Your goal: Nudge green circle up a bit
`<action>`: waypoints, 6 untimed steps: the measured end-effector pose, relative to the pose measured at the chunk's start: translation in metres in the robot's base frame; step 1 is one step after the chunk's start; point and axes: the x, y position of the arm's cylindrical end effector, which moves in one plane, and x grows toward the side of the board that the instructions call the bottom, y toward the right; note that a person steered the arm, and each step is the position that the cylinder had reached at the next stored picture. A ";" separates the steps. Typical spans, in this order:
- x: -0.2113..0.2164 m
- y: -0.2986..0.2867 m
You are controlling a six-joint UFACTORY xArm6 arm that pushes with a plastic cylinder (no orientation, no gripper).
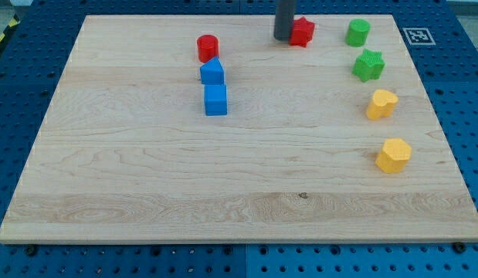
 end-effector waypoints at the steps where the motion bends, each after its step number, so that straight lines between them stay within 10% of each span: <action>1: 0.006 0.034; 6: 0.037 0.140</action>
